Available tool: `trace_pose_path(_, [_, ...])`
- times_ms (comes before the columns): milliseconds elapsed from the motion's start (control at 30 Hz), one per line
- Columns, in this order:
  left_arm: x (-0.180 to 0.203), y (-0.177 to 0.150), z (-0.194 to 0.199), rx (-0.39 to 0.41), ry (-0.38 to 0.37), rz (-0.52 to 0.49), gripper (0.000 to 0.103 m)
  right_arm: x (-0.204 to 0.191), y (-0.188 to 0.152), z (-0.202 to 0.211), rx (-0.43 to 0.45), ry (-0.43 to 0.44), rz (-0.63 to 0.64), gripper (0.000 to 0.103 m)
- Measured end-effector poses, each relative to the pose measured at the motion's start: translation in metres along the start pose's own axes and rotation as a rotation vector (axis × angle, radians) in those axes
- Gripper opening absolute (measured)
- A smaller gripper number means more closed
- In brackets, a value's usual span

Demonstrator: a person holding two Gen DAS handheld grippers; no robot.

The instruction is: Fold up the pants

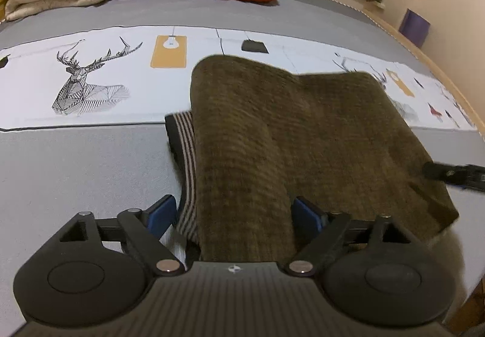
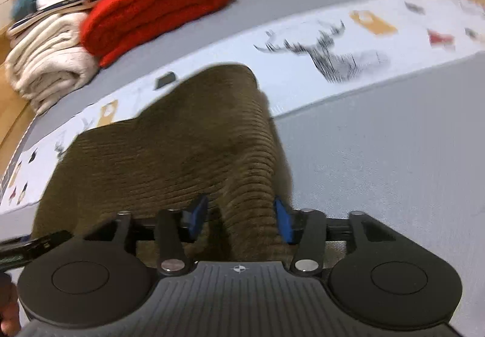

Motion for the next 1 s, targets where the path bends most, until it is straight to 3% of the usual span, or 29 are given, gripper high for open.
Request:
trace_pose_path(33, [0.000,-0.005,0.003,-0.006,-0.003,-0.010,0.095,-0.007,-0.003,0.011,0.015,0.023,0.054,0.073])
trace_pose_path(167, [-0.002,-0.028,0.008,-0.017,-0.007,0.027,0.096,-0.025,-0.039,0.039,-0.043,0.077,0.246,0.076])
trace_pose_path(267, [-0.004,-0.035,0.009,-0.023,-0.013,0.080,0.096,-0.022,-0.057,0.037,-0.025,0.071,0.383,0.076])
trace_pose_path(433, [-0.002,-0.036,0.020,0.018,0.004,0.028,0.097,-0.013,-0.058,0.040,-0.072,0.046,0.332,0.077])
trace_pose_path(500, [-0.003,-0.038,0.025,0.040,0.018,-0.018,0.102,-0.007,-0.072,0.038,-0.146,0.004,0.390,0.077])
trace_pose_path(567, [-0.003,-0.039,0.031,0.068,0.024,-0.076,0.103,0.001,-0.091,0.033,-0.241,-0.015,0.382,0.069])
trace_pose_path(667, [-0.003,-0.036,0.045,0.092,0.030,-0.106,0.102,-0.001,-0.078,0.046,-0.159,-0.010,0.354,0.069])
trace_pose_path(833, [0.009,-0.027,0.065,0.116,-0.013,-0.065,0.102,-0.017,-0.027,0.071,0.059,0.005,0.176,0.069])
trace_pose_path(900, [0.017,-0.021,0.064,0.143,-0.005,-0.064,0.102,-0.030,-0.020,0.064,0.092,0.029,0.166,0.070])
trace_pose_path(1000, [0.025,-0.023,0.048,0.115,0.010,-0.062,0.102,-0.048,-0.033,0.041,0.053,0.005,0.265,0.070])
Point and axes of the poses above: each gripper's, at about its wrist camera, not at the fingertips, and z roughly against the way its jaws point, x to its right, y to its top, the point moved 9 cm from there along -z, roughly the way its jaws point, and after that the axes turned 14 degrees about x, right-handed, at the moved point
